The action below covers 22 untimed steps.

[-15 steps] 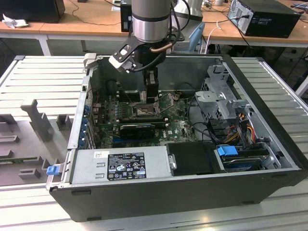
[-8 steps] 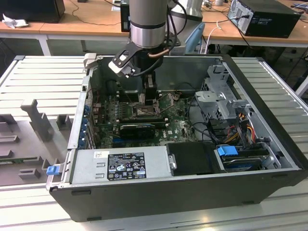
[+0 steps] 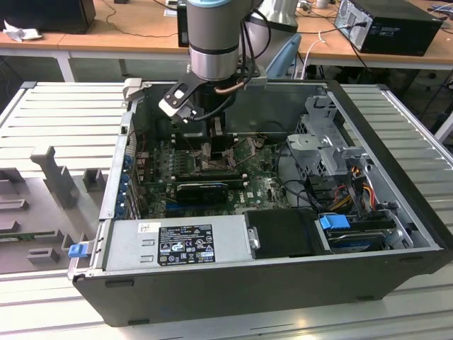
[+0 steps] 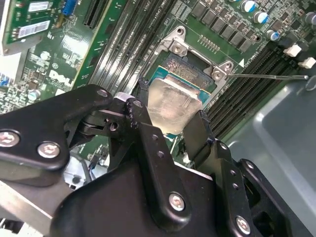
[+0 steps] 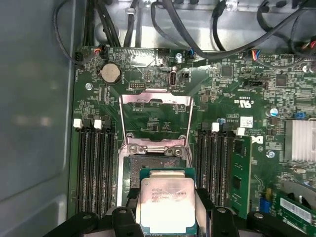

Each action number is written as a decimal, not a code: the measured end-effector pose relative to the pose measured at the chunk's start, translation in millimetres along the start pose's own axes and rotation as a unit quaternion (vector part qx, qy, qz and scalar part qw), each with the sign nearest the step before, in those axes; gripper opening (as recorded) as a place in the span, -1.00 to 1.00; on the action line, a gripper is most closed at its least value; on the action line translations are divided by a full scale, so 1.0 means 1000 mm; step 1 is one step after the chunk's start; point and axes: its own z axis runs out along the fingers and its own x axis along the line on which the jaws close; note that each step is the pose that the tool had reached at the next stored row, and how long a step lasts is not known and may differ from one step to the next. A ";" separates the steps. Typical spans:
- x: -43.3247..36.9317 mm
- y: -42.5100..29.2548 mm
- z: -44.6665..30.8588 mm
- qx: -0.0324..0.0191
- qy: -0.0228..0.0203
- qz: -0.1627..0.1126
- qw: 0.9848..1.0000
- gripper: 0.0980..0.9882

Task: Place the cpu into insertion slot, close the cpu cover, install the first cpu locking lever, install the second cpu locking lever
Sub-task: 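Place the cpu into insertion slot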

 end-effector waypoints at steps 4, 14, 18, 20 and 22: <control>0.0034 -0.0003 0.0090 0.000 0.000 0.002 1.000 -0.03; 0.0079 -0.0014 0.0278 0.000 -0.001 0.024 1.000 -0.03; 0.0085 -0.0016 0.0318 0.000 -0.001 0.024 1.000 -0.03; 0.0091 -0.0017 0.0342 0.000 -0.001 0.024 1.000 -0.03; 0.0096 -0.0017 0.0360 0.000 -0.001 0.024 1.000 -0.03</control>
